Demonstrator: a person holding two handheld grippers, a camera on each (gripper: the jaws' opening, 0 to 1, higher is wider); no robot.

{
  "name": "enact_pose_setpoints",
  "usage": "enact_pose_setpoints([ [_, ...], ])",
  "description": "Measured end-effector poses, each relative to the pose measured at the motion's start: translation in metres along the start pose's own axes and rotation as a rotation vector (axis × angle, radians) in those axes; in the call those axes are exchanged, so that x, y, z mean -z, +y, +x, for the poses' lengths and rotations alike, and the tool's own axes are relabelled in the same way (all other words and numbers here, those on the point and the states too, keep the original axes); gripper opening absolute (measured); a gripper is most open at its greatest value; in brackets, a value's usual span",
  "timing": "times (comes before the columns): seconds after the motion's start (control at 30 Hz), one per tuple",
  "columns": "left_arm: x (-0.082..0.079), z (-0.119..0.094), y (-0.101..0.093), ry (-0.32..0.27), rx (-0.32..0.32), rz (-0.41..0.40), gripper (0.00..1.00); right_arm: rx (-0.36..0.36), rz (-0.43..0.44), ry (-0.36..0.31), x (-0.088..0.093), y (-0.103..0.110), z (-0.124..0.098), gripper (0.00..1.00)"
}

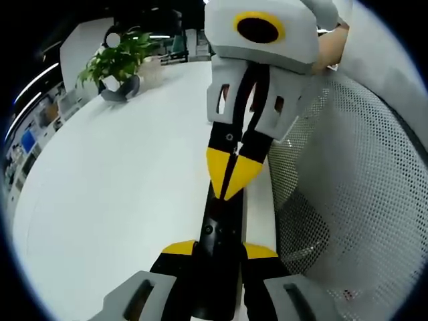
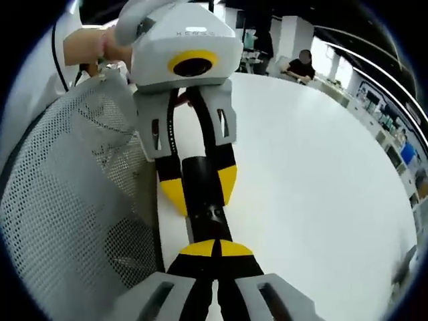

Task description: Press the specified remote control buttons in sequence, fully releasing each button before pressing the next.

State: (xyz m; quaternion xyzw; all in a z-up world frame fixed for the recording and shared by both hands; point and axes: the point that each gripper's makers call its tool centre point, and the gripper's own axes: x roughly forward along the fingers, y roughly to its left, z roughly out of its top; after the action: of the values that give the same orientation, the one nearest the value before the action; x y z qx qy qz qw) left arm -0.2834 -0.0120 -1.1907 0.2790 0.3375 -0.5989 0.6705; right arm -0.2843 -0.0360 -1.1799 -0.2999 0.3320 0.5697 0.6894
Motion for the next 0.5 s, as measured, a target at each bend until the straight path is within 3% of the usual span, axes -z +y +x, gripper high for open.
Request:
enact_pose_setpoints([
  [0.27, -0.0002, 0.0005, 0.0004, -0.004, -0.001, -0.003, 0.25, -0.019, -0.05, 0.008, -0.0049, 0.0035, 0.0052, 0.0],
  [0.5, 0.0002, 0.0003, 0.0006, -0.011, 0.009, 0.011, 0.24, -0.052, -0.1, 0.082, -0.0065, 0.0023, 0.008, 0.0],
])
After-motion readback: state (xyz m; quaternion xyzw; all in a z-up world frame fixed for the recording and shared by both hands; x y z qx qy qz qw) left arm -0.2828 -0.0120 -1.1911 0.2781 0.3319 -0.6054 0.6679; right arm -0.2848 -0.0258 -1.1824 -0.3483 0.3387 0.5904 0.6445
